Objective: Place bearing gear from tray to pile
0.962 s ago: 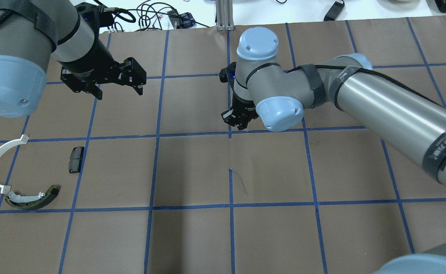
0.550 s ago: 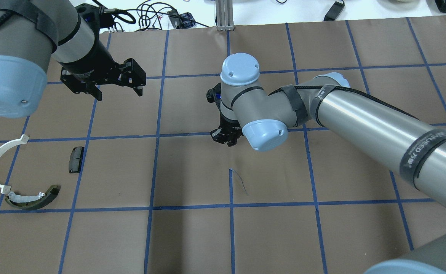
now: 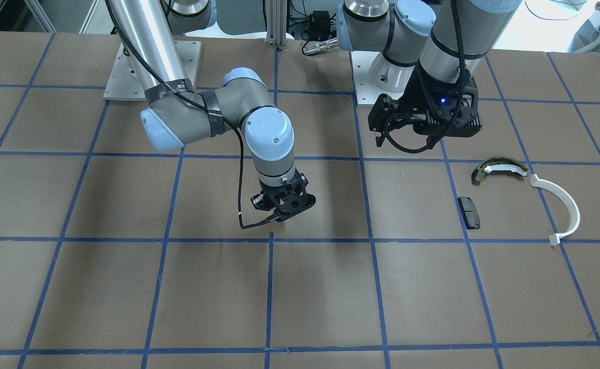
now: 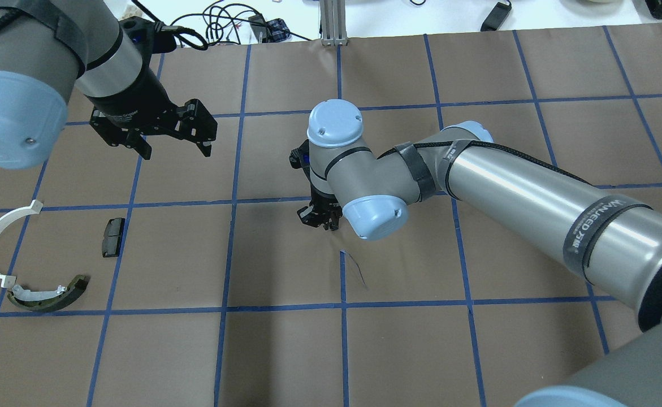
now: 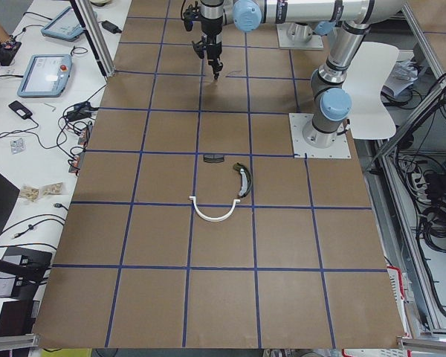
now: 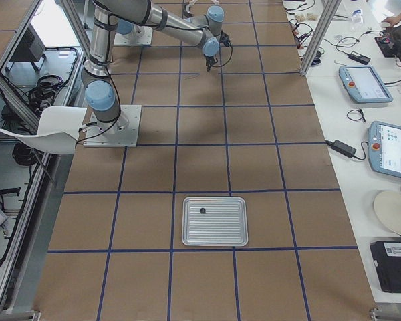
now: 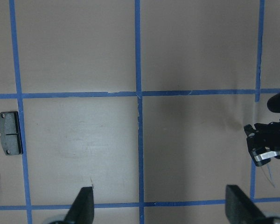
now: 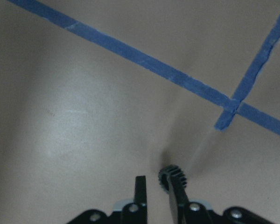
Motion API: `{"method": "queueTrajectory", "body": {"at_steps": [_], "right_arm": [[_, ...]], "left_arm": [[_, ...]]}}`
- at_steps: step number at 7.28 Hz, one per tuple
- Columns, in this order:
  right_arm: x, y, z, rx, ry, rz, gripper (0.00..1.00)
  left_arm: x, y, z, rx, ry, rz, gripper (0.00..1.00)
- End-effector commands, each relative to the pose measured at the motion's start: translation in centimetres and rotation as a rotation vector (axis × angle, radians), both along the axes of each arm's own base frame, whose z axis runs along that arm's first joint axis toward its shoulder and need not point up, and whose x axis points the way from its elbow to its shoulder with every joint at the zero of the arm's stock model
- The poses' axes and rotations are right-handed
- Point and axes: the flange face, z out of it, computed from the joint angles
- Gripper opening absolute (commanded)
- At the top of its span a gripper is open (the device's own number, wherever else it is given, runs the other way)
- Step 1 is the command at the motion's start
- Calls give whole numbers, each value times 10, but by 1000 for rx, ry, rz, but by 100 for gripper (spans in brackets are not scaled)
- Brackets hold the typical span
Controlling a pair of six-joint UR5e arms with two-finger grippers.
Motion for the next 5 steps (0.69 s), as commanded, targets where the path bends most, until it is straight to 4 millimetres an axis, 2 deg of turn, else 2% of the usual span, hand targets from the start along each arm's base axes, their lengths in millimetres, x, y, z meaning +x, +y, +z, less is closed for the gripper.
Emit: {"method": "queueTrajectory", "body": {"at_steps": [1,2,3,4,5], "right_arm": [[1,0,-1,-5,-2,2,63],[1,-6,6,-27,-12,4,68],[-14,-18,19,-51,-16,-20,81],[-40,-30,39,-83,-11,-64,94],[-92,-51,60,-90,-12,-157,100]], "left_arm": [[0,-1,0,4,-9,-6,100],[0,-1,-1,3,-8,-1,100],[-2,0,-6,8,-6,5,100],[-5,-1,-10,11,0,14,100],[-9,-3,-13,18,3,37,100]]}}
